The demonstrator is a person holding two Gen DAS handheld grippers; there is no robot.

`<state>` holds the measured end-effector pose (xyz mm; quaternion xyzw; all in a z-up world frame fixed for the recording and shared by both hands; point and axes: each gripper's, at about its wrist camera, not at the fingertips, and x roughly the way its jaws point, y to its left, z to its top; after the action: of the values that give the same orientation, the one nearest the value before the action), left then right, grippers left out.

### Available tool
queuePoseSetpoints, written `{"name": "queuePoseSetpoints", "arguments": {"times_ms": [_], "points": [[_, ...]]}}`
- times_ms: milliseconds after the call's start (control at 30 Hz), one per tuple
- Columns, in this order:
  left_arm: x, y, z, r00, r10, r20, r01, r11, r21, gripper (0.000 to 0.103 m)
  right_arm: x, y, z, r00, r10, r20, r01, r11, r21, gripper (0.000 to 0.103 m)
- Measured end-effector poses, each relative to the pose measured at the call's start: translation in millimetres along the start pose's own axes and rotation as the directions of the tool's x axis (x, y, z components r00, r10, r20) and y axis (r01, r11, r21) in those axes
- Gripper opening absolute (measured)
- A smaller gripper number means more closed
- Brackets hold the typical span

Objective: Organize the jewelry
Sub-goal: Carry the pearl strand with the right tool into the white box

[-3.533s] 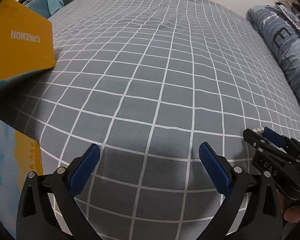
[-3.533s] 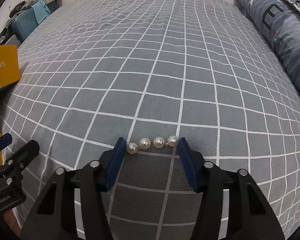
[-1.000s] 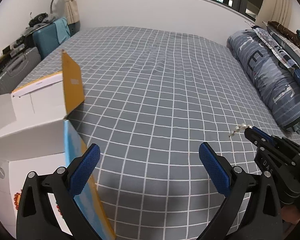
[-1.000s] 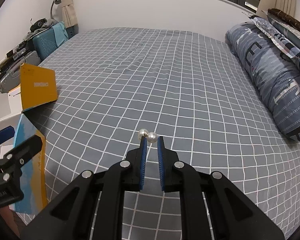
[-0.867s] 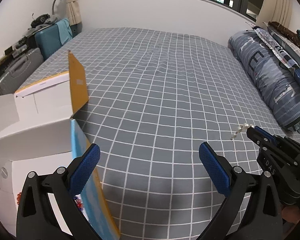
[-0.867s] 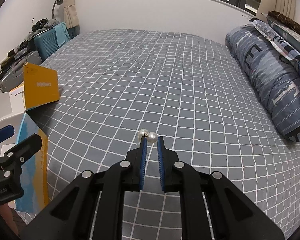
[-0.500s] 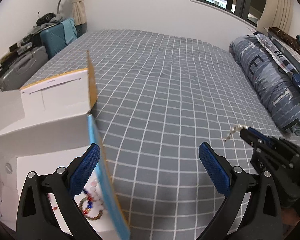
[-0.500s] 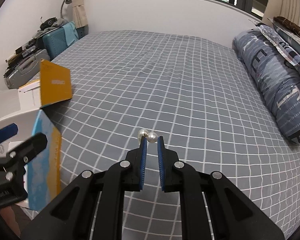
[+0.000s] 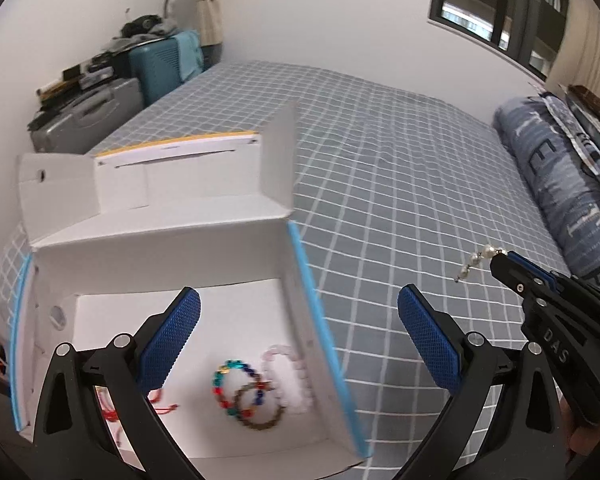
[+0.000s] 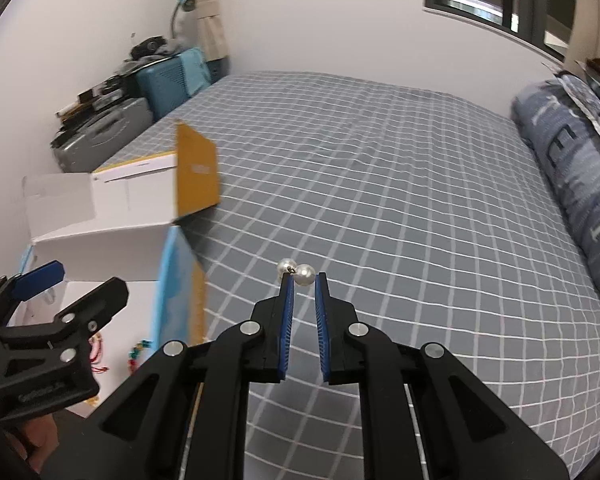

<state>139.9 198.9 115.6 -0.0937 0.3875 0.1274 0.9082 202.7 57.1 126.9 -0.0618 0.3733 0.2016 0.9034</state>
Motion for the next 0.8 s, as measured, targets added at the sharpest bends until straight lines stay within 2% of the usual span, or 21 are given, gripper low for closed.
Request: {"name": "queuePoseSetpoints", "arguments": {"times_ms": [500,800], "points": [[-24.5,71.6,-10.9,0.996,0.085,0.017,-0.084,0.994,-0.070,0.097,-12.1,85.4,-3.8,0.996,0.090,0.030,-0.085,0.987,-0.136,0.010],[-28.0,118.4,-31.5,0.987,0.161,0.007,-0.159,0.981,-0.110,0.097,4.8,129.2,-17.2,0.991,0.130,-0.014,-0.131,0.972,-0.194,0.010]]}}
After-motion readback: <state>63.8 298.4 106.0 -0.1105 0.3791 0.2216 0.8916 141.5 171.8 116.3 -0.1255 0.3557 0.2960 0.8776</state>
